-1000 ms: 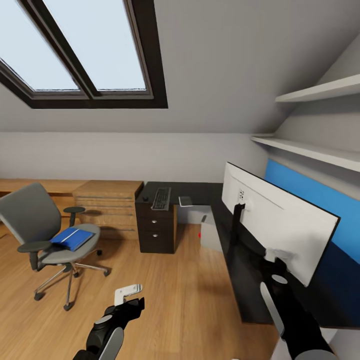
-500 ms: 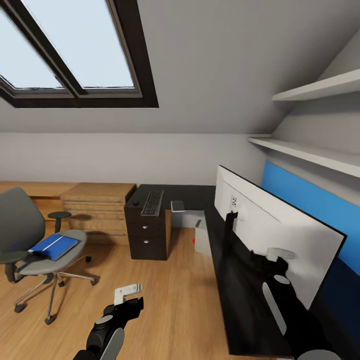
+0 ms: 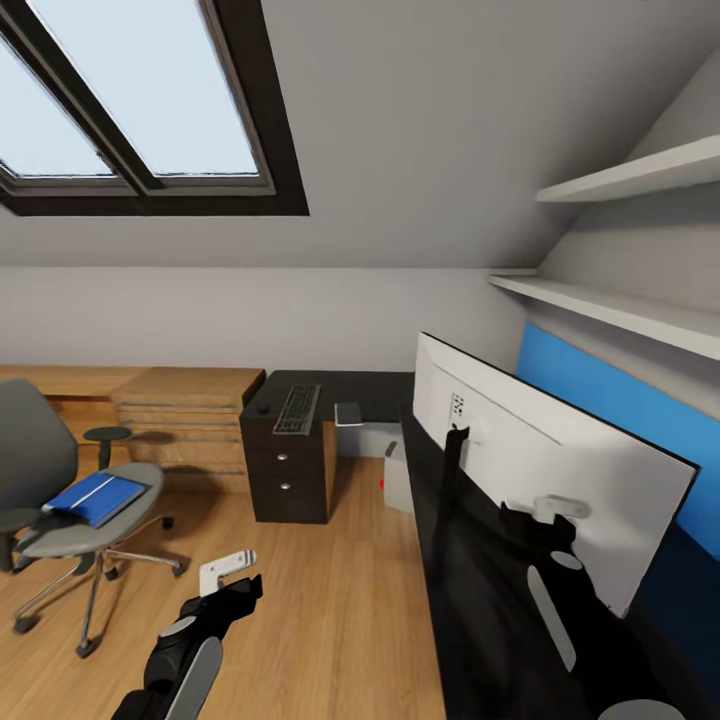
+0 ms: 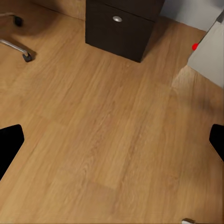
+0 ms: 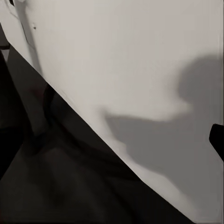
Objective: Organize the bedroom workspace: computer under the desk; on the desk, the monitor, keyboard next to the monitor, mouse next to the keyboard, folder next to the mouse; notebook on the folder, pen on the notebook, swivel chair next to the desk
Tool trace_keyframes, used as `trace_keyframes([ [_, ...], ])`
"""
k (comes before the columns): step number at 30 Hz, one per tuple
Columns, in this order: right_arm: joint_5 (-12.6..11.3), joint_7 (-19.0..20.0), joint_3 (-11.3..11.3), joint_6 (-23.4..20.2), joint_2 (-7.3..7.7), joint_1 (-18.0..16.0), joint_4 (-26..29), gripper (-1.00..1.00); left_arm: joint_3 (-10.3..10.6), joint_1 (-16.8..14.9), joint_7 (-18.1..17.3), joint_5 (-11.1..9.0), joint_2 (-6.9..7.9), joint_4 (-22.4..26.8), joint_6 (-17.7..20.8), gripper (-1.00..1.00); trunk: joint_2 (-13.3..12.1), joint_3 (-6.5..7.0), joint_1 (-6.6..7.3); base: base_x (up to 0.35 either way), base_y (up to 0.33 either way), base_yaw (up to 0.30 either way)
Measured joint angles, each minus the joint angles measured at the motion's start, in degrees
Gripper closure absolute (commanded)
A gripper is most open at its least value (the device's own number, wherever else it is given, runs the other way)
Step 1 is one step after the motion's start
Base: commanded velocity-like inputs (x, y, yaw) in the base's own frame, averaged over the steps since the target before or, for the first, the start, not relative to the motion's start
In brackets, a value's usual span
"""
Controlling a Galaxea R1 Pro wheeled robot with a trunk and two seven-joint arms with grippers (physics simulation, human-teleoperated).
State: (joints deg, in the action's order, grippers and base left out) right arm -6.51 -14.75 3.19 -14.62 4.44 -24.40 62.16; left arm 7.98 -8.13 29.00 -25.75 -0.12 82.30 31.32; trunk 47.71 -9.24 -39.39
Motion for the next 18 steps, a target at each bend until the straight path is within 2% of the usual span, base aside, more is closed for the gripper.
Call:
trace_keyframes([
  [3,-0.02,1.87,0.11,0.02,0.01,0.00,-0.93,-1.00,-0.98,0.00,-0.02,-0.07,0.02,0.62,0.05,-1.00,0.00,0.12,0.00,0.000,0.000,-0.202],
  [7,-0.09,2.24,0.13,0.02,0.03,0.00,-1.13,-1.00,-1.16,0.00,-0.03,-0.13,0.02,0.73,0.05,-1.00,0.00,0.29,0.00,0.000,0.000,-0.225],
  [10,-0.09,2.41,0.14,0.01,0.01,0.00,-1.19,-1.00,-2.17,0.00,-0.05,-0.15,0.02,0.81,0.06,-1.00,0.00,0.41,0.00,0.000,0.000,-0.187],
  [18,-0.05,2.44,0.16,-0.01,0.01,0.00,-1.18,-1.00,-5.93,0.00,-0.25,-0.27,0.03,0.85,0.06,-1.00,0.00,0.46,0.00,0.000,0.000,-0.026],
])
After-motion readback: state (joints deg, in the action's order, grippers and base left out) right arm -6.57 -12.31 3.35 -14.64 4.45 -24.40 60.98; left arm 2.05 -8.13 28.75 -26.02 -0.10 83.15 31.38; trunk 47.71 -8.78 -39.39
